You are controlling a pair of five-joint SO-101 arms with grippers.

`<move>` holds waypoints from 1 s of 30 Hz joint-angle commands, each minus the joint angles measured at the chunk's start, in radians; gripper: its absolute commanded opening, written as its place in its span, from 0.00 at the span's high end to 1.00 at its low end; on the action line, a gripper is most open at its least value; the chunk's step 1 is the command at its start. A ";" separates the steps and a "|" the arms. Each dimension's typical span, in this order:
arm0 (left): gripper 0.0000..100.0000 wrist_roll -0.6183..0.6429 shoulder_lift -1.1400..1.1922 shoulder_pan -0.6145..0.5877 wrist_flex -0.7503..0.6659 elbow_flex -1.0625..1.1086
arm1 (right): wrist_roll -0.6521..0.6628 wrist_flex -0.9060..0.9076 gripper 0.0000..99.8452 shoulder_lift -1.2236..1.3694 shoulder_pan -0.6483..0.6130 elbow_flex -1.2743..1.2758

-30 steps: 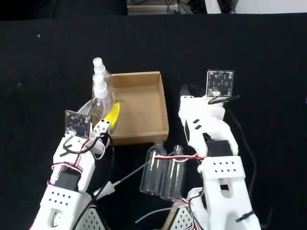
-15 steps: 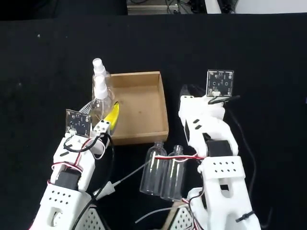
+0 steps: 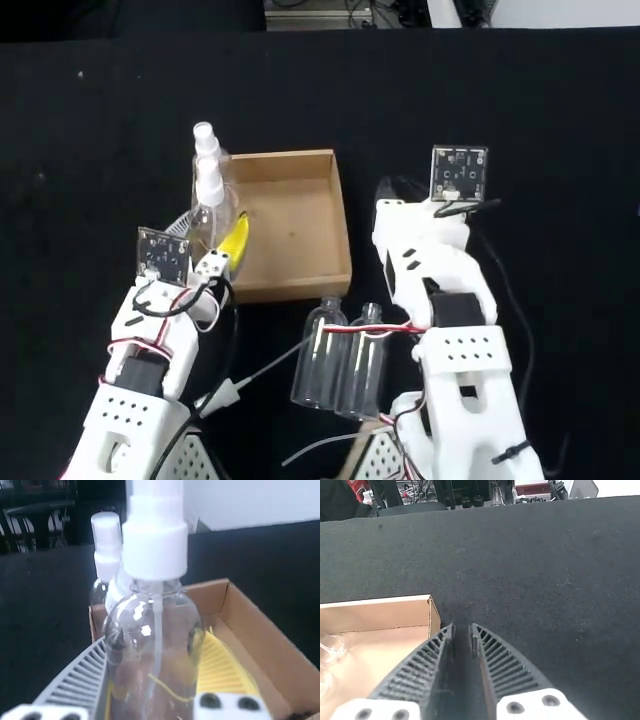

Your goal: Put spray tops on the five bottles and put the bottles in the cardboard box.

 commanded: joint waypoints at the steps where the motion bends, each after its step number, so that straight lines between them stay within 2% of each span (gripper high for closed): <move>1: 0.97 0.011 -0.009 -0.002 -0.063 0.018 | 0.003 -0.028 0.97 -0.015 0.014 -0.002; 7: 0.97 0.011 -0.011 -0.012 0.057 -0.108 | 0.006 -0.028 0.97 -0.015 0.015 -0.002; 9: 0.97 0.028 -0.011 -0.012 0.176 -0.202 | 0.006 -0.028 0.97 -0.015 0.015 -0.002; 14: 0.97 0.124 -0.011 -0.018 0.614 -0.441 | 0.006 -0.028 0.97 -0.015 0.015 -0.002; 17: 0.97 0.129 -0.011 -0.087 0.740 -0.529 | 0.006 -0.028 0.97 -0.015 0.012 -0.002; 25: 0.97 0.120 -0.009 -0.447 0.709 -0.484 | 0.006 -0.028 0.97 -0.015 0.012 -0.001; 27: 0.97 0.120 -0.008 -0.538 0.601 -0.421 | 0.006 -0.028 0.97 -0.015 0.012 -0.001; 30: 0.97 0.092 0.002 -0.654 0.311 -0.275 | 0.006 -0.028 0.97 -0.015 0.012 -0.001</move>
